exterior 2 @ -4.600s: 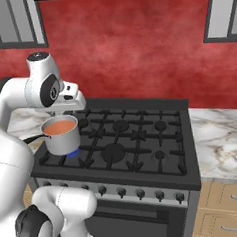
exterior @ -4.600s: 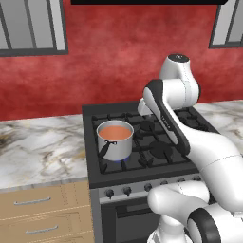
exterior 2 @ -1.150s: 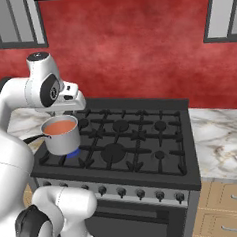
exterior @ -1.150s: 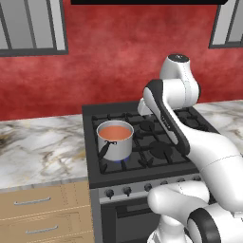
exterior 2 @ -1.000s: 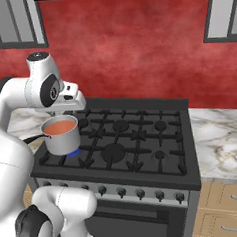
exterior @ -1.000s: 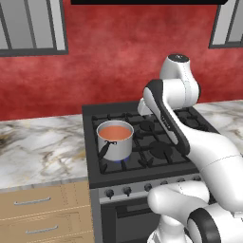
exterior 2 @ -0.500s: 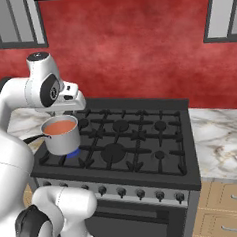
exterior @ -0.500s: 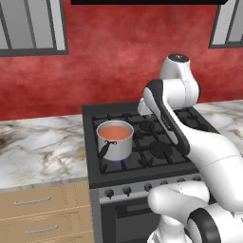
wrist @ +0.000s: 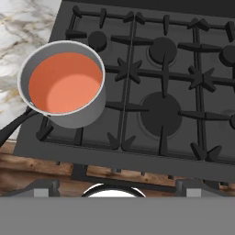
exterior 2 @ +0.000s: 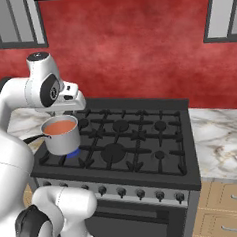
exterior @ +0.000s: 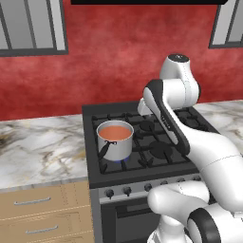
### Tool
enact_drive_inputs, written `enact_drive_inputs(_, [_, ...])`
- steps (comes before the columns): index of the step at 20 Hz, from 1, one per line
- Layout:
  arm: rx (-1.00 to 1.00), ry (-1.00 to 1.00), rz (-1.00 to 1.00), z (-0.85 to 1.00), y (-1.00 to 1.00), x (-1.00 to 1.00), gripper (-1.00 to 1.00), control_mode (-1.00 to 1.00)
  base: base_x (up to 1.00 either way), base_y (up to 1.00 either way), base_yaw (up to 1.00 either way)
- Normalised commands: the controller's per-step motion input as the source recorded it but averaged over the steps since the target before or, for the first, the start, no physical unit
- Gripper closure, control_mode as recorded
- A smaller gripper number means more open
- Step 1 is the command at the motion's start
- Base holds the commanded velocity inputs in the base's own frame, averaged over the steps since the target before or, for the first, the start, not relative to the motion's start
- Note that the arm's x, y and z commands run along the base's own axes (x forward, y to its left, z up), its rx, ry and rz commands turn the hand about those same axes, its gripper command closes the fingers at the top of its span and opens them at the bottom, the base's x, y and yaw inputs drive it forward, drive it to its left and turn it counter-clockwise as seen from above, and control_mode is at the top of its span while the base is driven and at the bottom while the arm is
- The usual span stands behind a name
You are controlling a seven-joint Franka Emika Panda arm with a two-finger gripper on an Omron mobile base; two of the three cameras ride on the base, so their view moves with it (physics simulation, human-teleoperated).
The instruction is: Wait until the marinara sauce is simmered to a deep red color and then turn off the stove.
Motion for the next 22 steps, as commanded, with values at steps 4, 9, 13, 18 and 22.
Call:
enact_drive_inputs(4, [0.0, 0.0, 0.0, 0.0, 0.0, 0.0, -1.0, -1.0, 0.0, 0.0, 0.0])
enact_drive_inputs(9, [0.0, 0.0, 0.0, 0.0, 0.0, 0.0, -1.0, -1.0, 0.0, 0.0, 0.0])
enact_drive_inputs(13, [0.0, 0.0, 0.0, 0.0, 0.0, 0.0, -1.0, -1.0, 0.0, 0.0, 0.0])
enact_drive_inputs(18, [0.0, 0.0, 0.0, 0.0, 0.0, 0.0, -1.0, -1.0, 0.0, 0.0, 0.0])
enact_drive_inputs(22, [0.0, 0.0, 0.0, 0.0, 0.0, 0.0, -1.0, -1.0, 0.0, 0.0, 0.0])
